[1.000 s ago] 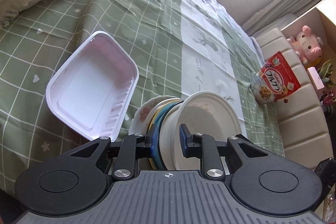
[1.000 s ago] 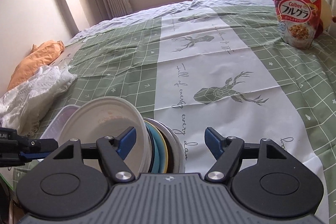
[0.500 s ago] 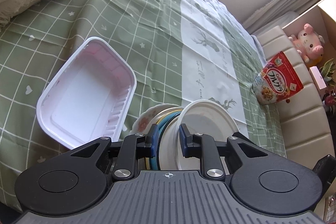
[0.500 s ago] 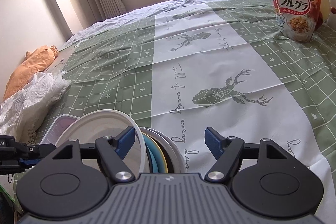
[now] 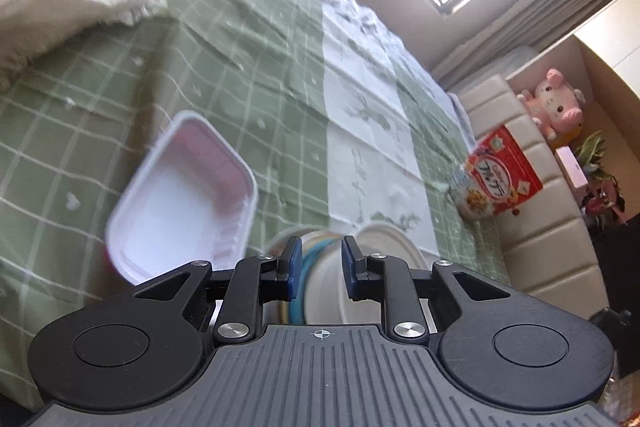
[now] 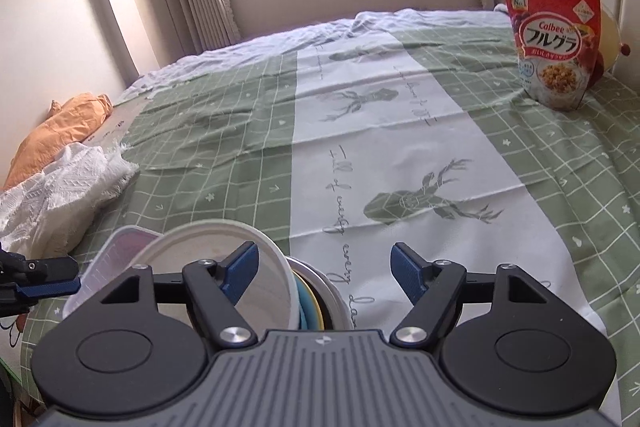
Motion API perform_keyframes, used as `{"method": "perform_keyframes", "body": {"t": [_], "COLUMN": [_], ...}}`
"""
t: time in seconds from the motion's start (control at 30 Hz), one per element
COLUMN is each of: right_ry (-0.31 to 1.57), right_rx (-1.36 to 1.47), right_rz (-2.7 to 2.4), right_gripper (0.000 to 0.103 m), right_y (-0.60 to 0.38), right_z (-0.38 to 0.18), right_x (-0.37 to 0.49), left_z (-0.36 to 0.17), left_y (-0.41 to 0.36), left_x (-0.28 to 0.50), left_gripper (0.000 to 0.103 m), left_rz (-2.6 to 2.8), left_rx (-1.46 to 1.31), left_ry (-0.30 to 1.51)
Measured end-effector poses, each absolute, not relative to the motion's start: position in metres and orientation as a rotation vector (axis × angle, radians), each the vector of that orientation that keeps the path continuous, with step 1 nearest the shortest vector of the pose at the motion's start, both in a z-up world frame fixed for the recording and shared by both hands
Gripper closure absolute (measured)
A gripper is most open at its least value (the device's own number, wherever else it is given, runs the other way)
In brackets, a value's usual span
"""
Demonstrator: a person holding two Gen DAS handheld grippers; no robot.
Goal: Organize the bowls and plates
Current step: 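Reach both grippers to the white-and-red plastic tray rim and grasp it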
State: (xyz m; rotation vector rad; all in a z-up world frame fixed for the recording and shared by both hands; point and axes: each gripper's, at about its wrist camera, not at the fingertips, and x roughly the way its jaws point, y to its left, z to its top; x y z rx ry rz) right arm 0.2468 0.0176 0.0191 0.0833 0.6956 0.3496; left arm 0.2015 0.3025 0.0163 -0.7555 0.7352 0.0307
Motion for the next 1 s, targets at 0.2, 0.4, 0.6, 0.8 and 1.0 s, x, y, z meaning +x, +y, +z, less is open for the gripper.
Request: {"method": "perform_keyframes", "body": {"t": [0.2, 0.4, 0.6, 0.8, 1.0], "right_ry": [0.708, 0.818, 0.863, 0.902, 0.934], "right_rx": [0.001, -0.061, -0.116, -0.128, -0.156], "right_rz": [0.547, 0.701, 0.691, 0.714, 0.817], "right_gripper": [0.025, 0.025, 0.025, 0.025, 0.022], "right_y": [0.081, 0.15, 0.185, 0.21, 0.243], "right_z": [0.055, 0.056, 0.042, 0.029, 0.01], "right_x": [0.246, 0.243, 0.242, 0.242, 0.23], "left_z": [0.02, -0.013, -0.047, -0.06, -0.062], "left_y": [0.342, 0.352, 0.364, 0.382, 0.402], "left_x": [0.202, 0.221, 0.231, 0.199, 0.145], "left_gripper": [0.079, 0.079, 0.079, 0.087, 0.09], "left_rz": [0.285, 0.299, 0.319, 0.302, 0.397], "left_rx": [-0.589, -0.557, -0.607, -0.716, -0.782], "left_ry": [0.76, 0.859, 0.898, 0.892, 0.88]}}
